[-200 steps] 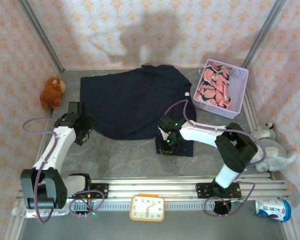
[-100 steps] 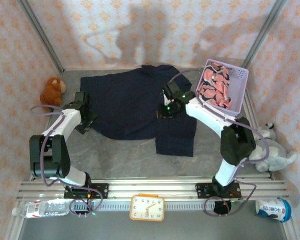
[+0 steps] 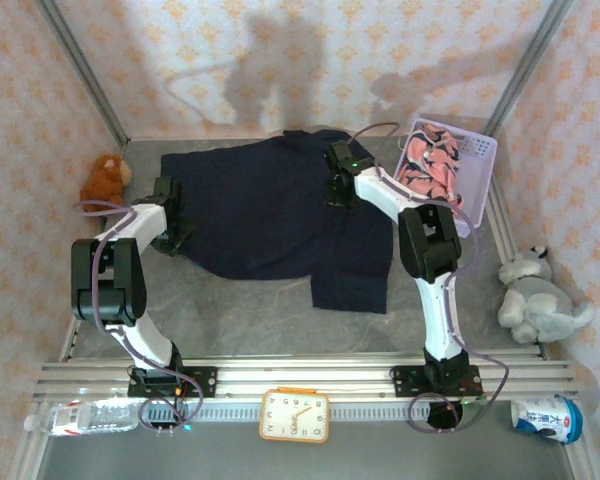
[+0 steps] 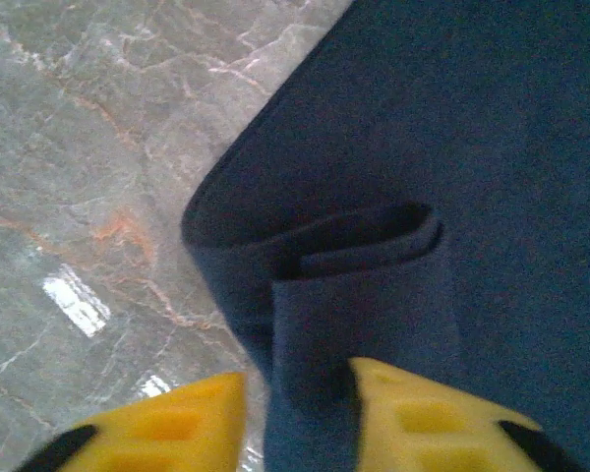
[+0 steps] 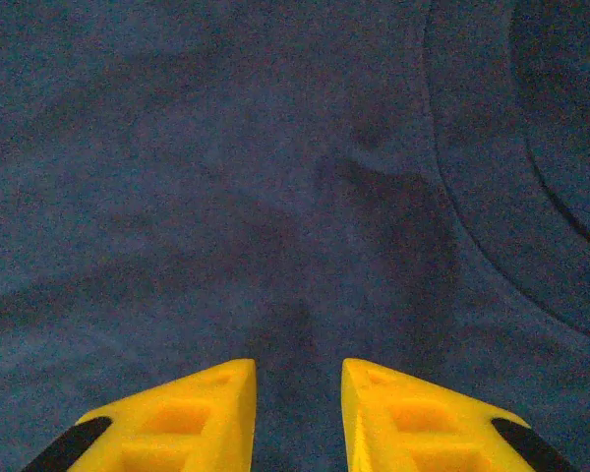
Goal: Fold and stack the mixed laundry pile
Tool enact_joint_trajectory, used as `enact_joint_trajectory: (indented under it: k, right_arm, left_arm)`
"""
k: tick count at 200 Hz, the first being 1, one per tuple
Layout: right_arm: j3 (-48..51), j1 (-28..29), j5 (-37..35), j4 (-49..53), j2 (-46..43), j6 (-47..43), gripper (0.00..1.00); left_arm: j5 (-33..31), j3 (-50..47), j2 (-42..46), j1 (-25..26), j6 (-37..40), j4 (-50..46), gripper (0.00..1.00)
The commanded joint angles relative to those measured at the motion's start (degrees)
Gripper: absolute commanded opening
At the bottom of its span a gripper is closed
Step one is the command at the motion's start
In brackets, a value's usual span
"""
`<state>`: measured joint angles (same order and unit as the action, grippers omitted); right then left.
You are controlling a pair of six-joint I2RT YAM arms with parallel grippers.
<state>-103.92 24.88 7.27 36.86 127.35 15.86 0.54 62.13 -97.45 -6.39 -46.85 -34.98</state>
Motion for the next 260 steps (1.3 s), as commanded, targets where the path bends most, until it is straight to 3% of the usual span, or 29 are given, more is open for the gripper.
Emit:
enact_joint_trajectory:
  k: [1,16,99,107,120,128,140,174,225,260]
  right_arm:
    - [-2.8,-0.8,-3.5,2.3,2.2,1.6,0.28]
    - [-3.4,-1.0,-4.3,2.9,3.5,2.2,0.27]
    - [-0.2,-1.9,-3.2,1.2,4.3,4.9,0.23]
    - [0.1,-1.9,-2.9,1.2,4.1,4.7,0.23]
    - [0.6,-1.9,-2.5,1.0,3.8,4.1,0.23]
    - [0.7,-1.9,-2.4,1.3,3.7,3.9,0.24]
    - [0.5,-1.9,-2.4,2.2,3.8,3.5,0.24]
    - [0.0,-2.1,-2.7,3.6,4.3,2.9,0.24]
    - [-1.4,-2.3,-2.8,4.3,5.0,2.8,0.24]
    - [-2.5,-2.6,-3.3,5.1,6.1,4.0,0.24]
  left_arm:
    - [-2.2,1.9,-1.0,-0.3,1.1,-0.7,0.14]
    - [-2.2,1.6,-1.2,-0.3,1.4,-1.0,0.00]
    - [-2.2,-7.2,10.9,-0.4,2.9,-2.5,0.00]
    - [-1.8,-7.0,10.8,-0.4,3.4,-1.8,0.15]
    - [-1.3,-6.3,9.7,-0.5,3.5,-0.5,0.55]
    - [-0.6,-5.8,8.8,-0.5,3.5,0.9,0.63]
    - [0.1,-4.9,6.8,-0.7,3.2,2.5,0.65]
    - [1.6,-1.6,0.3,-0.8,2.7,3.9,0.49]
    - [-0.2,-1.3,0.6,-0.8,2.9,0.5,0.00]
    - [-4.6,-1.9,4.9,-0.8,4.9,-10.5,0.00]
